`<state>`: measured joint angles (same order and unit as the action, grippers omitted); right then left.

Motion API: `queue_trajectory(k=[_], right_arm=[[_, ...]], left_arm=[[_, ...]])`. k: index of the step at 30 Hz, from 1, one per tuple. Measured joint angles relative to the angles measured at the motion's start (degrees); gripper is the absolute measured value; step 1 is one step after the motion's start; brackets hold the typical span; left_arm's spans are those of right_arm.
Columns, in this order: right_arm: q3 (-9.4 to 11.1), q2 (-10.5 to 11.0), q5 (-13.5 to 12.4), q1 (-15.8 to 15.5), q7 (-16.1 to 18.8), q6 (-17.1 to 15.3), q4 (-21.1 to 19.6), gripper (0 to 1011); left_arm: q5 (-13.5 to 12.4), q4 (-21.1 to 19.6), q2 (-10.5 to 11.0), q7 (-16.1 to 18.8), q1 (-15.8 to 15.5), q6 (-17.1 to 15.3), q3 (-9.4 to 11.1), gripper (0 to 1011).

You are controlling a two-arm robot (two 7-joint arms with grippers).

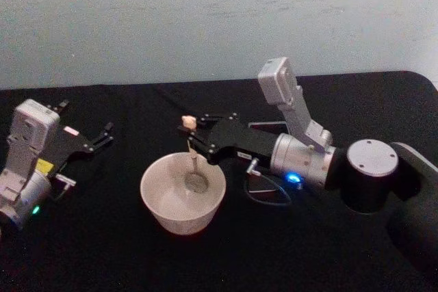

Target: Pick up the stirring spoon with one hand, stir inside the cup, then place it back in its original position.

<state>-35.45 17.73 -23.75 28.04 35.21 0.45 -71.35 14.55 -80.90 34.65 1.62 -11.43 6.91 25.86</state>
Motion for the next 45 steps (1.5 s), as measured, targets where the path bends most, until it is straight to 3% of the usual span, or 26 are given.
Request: queue_trajectory(k=[10, 22, 33, 45], right_arm=[[0.94, 4.50, -0.23, -3.96, 1.54, 0.12, -6.13, 214], [0.51, 6.81, -2.49, -6.84, 3.54, -0.30, -11.77, 214], [-1.66, 5.54, -2.63, -6.25, 3.56, -1.03, -11.83, 214], [-2.44, 1.66, -1.26, -3.03, 0.77, -1.50, -6.59, 214]], left_arm=[[0.00, 0.00, 0.00, 0.00, 0.00, 0.00, 0.00, 1001], [0.00, 0.00, 0.00, 0.00, 0.00, 0.00, 0.00, 1001], [0.00, 0.00, 0.00, 0.00, 0.00, 0.00, 0.00, 1001], [0.00, 0.00, 0.00, 0.00, 0.00, 0.00, 0.00, 1001]])
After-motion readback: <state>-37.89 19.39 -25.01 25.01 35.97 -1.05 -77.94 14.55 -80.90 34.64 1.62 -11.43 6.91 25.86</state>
